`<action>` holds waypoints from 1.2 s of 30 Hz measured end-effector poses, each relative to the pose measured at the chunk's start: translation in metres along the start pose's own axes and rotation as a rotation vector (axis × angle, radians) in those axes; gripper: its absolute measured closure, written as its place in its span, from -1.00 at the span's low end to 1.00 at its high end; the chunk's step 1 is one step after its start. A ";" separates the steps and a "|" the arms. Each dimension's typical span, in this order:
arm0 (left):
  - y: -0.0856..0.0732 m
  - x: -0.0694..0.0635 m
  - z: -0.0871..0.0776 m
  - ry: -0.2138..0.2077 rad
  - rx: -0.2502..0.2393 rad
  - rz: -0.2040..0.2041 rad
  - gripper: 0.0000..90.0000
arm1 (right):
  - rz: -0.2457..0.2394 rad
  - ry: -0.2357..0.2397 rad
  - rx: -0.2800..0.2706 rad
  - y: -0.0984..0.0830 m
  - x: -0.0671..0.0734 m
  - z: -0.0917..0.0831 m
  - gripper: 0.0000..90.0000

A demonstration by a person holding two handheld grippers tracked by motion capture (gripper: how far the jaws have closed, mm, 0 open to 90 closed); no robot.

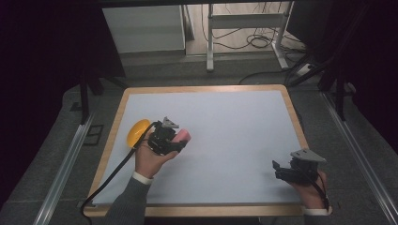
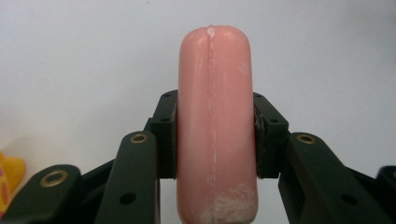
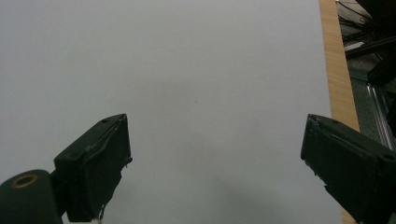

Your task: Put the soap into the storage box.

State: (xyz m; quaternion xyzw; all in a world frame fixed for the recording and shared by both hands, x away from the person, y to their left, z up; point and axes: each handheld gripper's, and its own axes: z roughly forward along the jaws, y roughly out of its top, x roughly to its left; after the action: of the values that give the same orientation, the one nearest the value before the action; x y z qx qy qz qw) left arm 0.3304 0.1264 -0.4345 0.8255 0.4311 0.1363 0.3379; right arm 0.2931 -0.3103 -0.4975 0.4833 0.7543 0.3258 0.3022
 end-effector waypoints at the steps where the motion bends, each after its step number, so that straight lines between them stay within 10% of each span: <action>1: 0.000 0.001 -0.001 0.003 0.000 0.001 0.33 | 0.000 0.000 0.000 0.000 0.000 0.000 -0.82; 36: 0.003 0.031 -0.017 0.064 -0.012 -0.045 0.33 | -0.005 -0.002 0.005 0.000 0.001 0.001 -0.82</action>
State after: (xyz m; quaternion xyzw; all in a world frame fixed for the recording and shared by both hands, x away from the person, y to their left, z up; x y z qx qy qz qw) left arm 0.3416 0.1573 -0.4219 0.8087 0.4593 0.1578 0.3319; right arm 0.2932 -0.3093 -0.4979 0.4825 0.7560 0.3228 0.3025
